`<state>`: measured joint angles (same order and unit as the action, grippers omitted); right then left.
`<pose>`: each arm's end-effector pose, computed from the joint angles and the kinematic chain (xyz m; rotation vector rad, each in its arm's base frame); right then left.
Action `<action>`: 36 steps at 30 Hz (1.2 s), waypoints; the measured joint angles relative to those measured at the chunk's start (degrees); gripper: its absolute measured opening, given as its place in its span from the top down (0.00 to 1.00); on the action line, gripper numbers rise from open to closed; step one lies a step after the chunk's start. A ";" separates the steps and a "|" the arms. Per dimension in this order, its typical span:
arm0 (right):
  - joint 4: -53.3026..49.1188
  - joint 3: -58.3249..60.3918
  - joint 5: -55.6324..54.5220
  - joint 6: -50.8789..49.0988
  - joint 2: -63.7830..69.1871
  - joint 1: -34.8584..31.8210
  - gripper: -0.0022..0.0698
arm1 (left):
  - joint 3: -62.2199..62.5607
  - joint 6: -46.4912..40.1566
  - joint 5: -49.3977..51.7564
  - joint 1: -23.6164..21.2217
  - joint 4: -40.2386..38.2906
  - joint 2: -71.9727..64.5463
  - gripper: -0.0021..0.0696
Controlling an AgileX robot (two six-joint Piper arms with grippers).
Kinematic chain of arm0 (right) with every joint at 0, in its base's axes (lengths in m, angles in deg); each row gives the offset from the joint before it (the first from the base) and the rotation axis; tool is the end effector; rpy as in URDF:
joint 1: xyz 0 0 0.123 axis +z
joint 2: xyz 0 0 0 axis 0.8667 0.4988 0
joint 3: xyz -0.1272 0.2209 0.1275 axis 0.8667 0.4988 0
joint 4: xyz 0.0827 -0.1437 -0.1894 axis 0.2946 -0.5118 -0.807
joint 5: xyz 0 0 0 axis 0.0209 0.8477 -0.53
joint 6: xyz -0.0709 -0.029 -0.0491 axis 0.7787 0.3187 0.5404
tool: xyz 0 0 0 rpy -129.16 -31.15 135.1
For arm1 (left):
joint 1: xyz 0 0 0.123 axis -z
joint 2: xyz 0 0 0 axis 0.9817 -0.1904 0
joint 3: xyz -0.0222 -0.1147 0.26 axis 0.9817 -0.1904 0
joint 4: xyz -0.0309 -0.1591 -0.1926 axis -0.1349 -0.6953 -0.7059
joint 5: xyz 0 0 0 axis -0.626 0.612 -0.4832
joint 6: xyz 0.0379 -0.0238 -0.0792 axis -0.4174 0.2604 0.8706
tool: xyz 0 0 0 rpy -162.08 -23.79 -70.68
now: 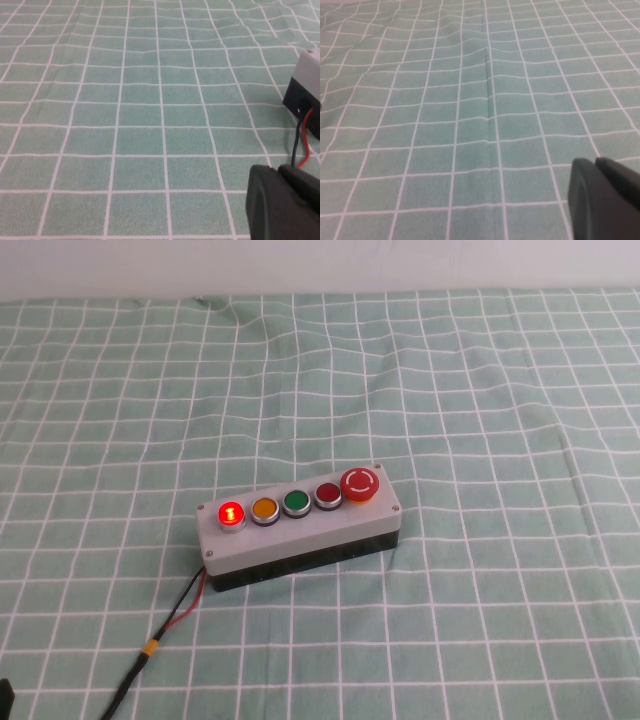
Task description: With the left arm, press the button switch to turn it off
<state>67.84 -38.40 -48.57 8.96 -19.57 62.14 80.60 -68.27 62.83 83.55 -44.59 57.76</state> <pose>0.0531 0.0040 0.1735 0.0762 1.8423 0.1425 0.0535 -0.0051 0.1721 0.0949 1.8695 -0.0527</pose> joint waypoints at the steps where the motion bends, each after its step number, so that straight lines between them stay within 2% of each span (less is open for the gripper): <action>1: 0.00 0.00 0.00 0.00 0.00 0.00 0.99 | 0.00 0.00 0.00 0.00 0.00 0.00 0.97; 10: 0.00 0.00 0.00 0.00 0.00 0.00 0.99 | 0.00 0.00 -4.13 0.00 0.00 0.00 0.97; 20: 0.00 0.00 0.00 0.00 0.00 0.00 0.99 | 0.00 0.21 -33.35 0.00 0.00 0.00 0.97; 28: 0.00 0.00 0.00 0.00 0.00 0.00 0.99 | 0.00 0.44 -38.31 0.00 0.00 0.00 0.97; 32: 0.00 0.00 0.00 0.00 0.00 0.00 0.99 | 0.00 2.84 -48.21 0.00 0.00 0.00 0.97; 36: 0.00 0.00 0.00 0.00 0.00 0.00 0.99 | 0.13 9.34 -59.94 0.00 0.00 0.00 0.97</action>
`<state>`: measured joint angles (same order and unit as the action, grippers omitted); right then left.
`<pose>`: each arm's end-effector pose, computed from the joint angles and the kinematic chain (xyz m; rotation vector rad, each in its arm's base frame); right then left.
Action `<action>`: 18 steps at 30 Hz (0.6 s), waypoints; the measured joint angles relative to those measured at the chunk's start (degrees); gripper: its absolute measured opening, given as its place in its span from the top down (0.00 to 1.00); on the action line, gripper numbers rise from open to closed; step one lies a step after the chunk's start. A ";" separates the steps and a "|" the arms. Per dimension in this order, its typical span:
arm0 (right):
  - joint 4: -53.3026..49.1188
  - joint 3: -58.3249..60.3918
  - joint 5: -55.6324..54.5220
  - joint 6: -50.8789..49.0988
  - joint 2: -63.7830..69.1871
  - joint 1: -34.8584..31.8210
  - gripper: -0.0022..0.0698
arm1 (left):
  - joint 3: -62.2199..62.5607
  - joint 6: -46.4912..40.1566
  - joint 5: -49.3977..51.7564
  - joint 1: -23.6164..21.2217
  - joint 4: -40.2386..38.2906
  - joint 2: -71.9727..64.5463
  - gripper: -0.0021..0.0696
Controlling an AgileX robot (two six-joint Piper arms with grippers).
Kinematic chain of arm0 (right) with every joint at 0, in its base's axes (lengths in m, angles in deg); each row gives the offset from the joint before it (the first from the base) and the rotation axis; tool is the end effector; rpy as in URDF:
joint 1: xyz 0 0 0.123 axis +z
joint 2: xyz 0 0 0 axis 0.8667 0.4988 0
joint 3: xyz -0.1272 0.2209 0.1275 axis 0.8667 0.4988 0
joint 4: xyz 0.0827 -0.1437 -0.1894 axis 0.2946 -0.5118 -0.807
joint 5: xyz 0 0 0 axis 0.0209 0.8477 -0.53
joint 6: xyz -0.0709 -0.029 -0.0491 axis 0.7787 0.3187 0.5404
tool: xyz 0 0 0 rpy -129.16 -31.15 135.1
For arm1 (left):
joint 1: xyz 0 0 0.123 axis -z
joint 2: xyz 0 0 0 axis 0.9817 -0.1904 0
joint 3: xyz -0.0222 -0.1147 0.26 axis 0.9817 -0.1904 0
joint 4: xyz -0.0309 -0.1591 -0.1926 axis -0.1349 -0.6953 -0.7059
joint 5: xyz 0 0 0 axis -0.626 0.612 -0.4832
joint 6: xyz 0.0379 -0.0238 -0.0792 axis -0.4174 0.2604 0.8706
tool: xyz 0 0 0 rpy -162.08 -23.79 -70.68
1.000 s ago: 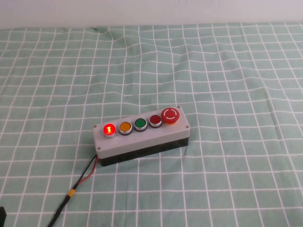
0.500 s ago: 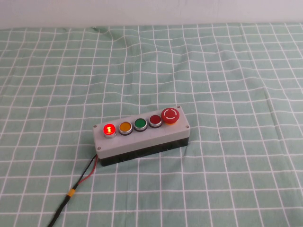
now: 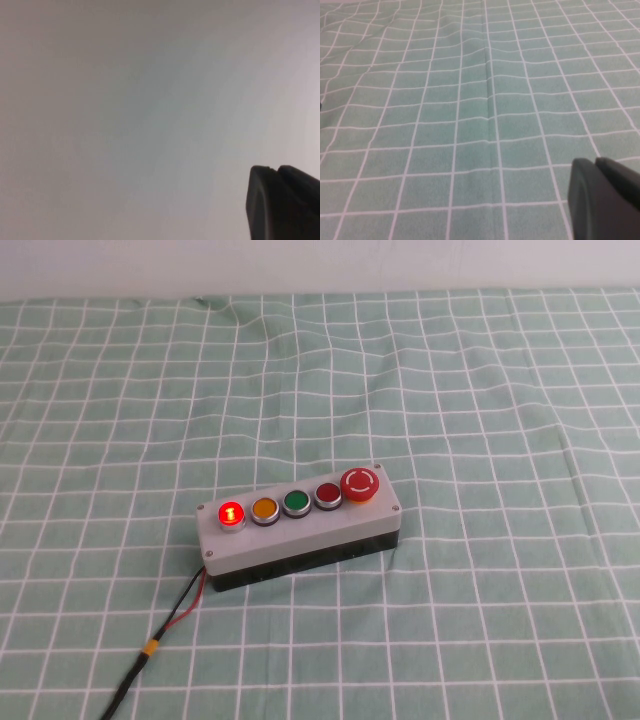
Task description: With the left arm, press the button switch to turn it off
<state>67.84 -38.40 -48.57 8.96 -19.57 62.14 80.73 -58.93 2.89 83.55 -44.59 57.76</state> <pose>0.0531 0.0040 0.1735 0.0762 1.8423 0.1425 0.0336 -0.0011 0.2614 -0.0429 0.8240 -0.2021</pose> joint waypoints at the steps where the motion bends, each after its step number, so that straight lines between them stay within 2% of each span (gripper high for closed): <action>1: 0.00 0.00 0.00 0.00 0.00 0.00 0.99 | 0.89 1.92 -0.74 0.00 0.00 0.00 0.97; 4: 0.00 0.00 0.00 0.00 0.00 0.00 0.99 | 5.76 5.43 0.69 0.00 0.99 0.00 0.97; 6: 0.00 0.00 0.00 0.00 0.00 0.00 0.99 | 10.95 6.30 4.04 0.00 4.33 0.00 0.97; 11: 0.00 0.00 0.00 0.00 0.00 0.00 0.99 | 25.01 10.99 17.17 0.00 15.46 -1.21 0.97; 15: 0.00 0.00 0.00 0.00 0.00 0.00 0.99 | 35.65 17.89 29.76 0.00 18.02 -5.24 0.97; 18: 0.00 0.00 0.00 0.00 0.00 0.00 0.99 | 42.41 19.56 41.00 0.00 18.39 -10.12 0.97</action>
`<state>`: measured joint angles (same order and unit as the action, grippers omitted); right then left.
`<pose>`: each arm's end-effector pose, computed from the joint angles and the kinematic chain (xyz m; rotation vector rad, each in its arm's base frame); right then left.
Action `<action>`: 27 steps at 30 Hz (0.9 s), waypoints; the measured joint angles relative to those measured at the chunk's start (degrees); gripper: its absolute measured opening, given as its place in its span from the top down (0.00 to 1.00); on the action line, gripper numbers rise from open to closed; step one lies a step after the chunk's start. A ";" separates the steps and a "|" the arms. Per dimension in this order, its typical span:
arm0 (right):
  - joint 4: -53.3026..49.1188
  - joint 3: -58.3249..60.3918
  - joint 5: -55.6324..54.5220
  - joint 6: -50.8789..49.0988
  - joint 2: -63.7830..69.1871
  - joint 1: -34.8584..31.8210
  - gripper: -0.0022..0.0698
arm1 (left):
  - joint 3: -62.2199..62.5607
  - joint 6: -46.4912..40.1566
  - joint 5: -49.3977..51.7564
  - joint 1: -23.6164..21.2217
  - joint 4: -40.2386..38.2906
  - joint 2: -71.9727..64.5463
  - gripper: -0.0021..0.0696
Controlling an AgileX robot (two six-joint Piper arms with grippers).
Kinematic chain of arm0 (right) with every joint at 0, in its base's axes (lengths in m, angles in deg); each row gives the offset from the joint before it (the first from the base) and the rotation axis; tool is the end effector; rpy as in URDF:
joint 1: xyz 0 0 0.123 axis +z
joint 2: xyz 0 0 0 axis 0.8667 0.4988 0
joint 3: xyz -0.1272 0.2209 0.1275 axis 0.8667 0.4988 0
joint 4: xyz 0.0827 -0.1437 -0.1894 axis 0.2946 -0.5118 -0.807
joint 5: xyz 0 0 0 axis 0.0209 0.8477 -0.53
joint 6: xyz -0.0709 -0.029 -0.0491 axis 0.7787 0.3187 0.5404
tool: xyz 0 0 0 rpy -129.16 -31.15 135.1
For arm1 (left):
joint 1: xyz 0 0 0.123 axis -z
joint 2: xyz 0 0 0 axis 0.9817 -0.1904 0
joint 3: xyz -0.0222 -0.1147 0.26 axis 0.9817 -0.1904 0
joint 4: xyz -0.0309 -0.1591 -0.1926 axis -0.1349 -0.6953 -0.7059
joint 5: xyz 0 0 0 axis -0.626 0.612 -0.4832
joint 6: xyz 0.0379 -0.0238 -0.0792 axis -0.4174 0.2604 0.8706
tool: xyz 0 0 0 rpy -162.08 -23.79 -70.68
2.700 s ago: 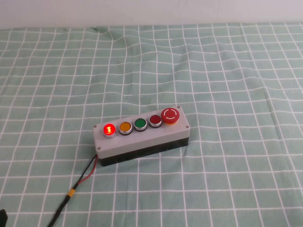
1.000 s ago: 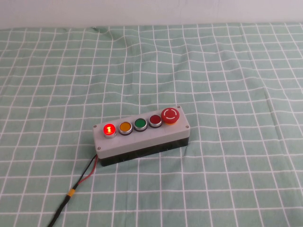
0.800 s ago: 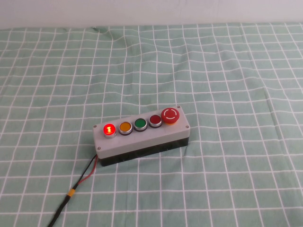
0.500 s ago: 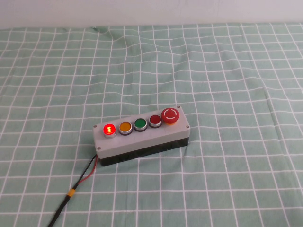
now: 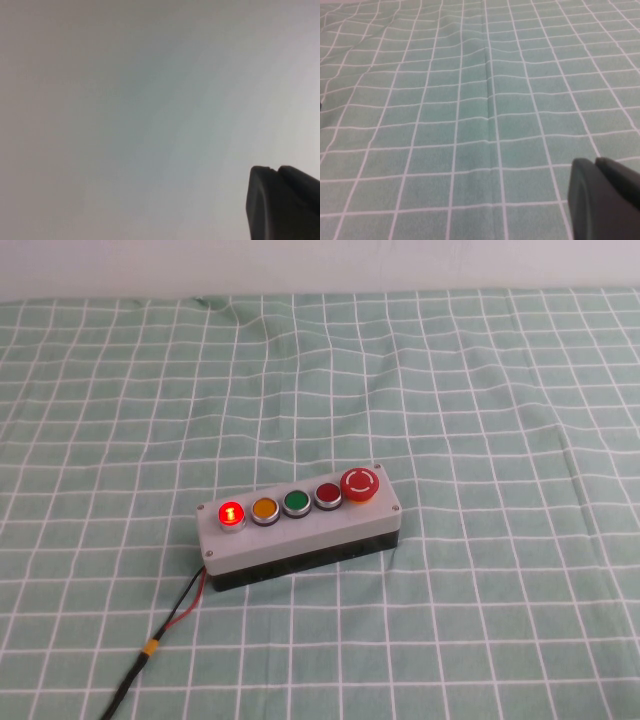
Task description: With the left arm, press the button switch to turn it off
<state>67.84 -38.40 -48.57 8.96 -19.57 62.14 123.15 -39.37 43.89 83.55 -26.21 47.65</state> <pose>0.0531 0.0040 0.1735 0.0762 1.8423 0.1425 -0.0047 0.0011 0.4270 -0.0518 0.9747 -0.2250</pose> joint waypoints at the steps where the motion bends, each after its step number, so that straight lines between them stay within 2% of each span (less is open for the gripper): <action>1: 0.00 0.00 0.00 0.00 0.00 0.00 0.99 | 2.17 0.14 4.14 0.00 0.00 -1.89 0.97; 6: 0.00 0.00 0.00 0.00 0.00 0.00 0.99 | 11.67 -4.93 24.50 0.00 -3.47 -11.73 0.97; 12: 0.00 0.00 0.00 0.00 0.00 0.00 0.99 | 20.47 -25.00 45.28 0.00 -19.15 -26.24 0.97; 15: 0.00 0.00 0.00 0.00 0.00 0.00 0.99 | 22.01 -31.37 47.31 0.00 -25.05 -31.86 0.97; 21: 0.00 0.00 0.00 0.00 0.00 0.00 0.99 | 22.25 -36.65 44.83 0.00 -36.00 -40.60 0.97; 27: 0.00 0.00 0.00 0.00 0.00 0.00 0.99 | 22.38 -50.24 46.89 0.00 -47.70 -49.57 0.97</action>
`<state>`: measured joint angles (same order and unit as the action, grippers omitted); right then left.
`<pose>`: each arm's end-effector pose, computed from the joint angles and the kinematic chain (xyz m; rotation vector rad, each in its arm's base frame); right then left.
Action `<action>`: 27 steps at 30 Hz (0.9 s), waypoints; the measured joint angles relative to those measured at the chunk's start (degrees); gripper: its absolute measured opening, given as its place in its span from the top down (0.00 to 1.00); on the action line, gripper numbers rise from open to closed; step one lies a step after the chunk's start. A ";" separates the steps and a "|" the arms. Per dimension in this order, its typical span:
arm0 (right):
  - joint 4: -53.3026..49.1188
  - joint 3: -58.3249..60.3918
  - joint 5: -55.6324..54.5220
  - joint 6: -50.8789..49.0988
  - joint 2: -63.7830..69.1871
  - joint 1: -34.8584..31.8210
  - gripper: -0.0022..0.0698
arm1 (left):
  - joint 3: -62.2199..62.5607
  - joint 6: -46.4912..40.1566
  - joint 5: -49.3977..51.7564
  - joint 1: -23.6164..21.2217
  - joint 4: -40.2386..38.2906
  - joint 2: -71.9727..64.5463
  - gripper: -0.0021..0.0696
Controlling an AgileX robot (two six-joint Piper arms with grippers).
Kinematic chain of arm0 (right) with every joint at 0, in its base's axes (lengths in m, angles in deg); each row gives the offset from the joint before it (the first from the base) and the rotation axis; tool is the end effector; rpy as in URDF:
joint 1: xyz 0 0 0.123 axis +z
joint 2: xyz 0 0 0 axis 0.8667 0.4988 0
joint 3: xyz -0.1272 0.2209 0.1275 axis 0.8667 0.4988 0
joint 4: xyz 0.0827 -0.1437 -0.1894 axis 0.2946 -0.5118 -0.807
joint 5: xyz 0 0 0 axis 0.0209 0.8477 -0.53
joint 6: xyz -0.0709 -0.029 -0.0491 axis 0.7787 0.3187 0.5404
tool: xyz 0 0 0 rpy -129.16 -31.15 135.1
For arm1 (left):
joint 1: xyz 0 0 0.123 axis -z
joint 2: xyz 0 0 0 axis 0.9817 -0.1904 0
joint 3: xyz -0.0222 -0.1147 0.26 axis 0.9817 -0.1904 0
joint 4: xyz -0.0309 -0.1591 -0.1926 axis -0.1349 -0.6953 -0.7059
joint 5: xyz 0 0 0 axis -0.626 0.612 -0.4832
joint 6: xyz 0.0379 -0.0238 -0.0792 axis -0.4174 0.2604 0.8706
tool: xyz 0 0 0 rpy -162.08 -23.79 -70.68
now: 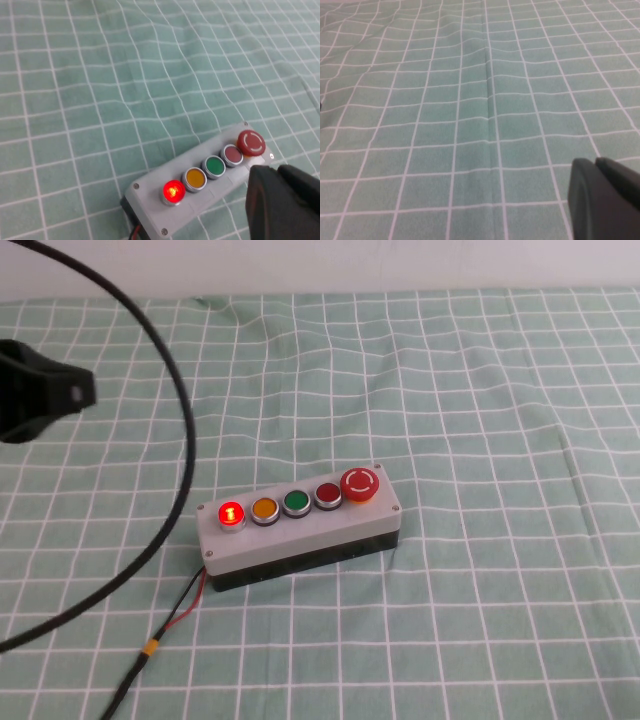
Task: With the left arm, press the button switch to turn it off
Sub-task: Press the button to turn off
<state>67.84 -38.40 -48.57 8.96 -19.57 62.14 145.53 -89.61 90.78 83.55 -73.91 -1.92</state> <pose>0.0531 0.0040 0.1735 0.0762 1.8423 0.1425 0.2015 -0.0511 0.3967 0.3457 2.1451 -0.4556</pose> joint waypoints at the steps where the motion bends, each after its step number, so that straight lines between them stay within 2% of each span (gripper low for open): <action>1: 0.00 0.00 0.00 0.00 0.00 0.00 0.99 | 0.26 -1.19 0.67 0.00 -1.11 -1.67 0.97; 5: 0.00 0.00 0.00 0.00 0.00 0.00 0.99 | 1.92 -3.08 2.52 1.40 -1.80 -7.91 0.97; 8: 0.00 0.00 0.00 0.00 0.00 0.00 0.99 | 3.37 -2.66 2.63 5.64 0.19 -11.76 0.97; 12: 0.00 0.00 0.00 0.00 0.00 0.00 0.99 | 5.56 4.89 2.63 12.20 9.40 -17.05 0.97; 16: 0.00 0.00 0.00 0.00 0.00 0.00 0.99 | 6.47 12.44 2.50 16.26 18.47 -22.21 0.97; 27: 0.00 0.00 0.00 0.00 0.00 0.00 0.99 | 6.47 14.51 -0.58 17.12 19.42 -32.05 0.97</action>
<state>67.84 -38.40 -48.57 8.96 -19.57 62.14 152.00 -75.10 90.20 100.67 -54.48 -33.98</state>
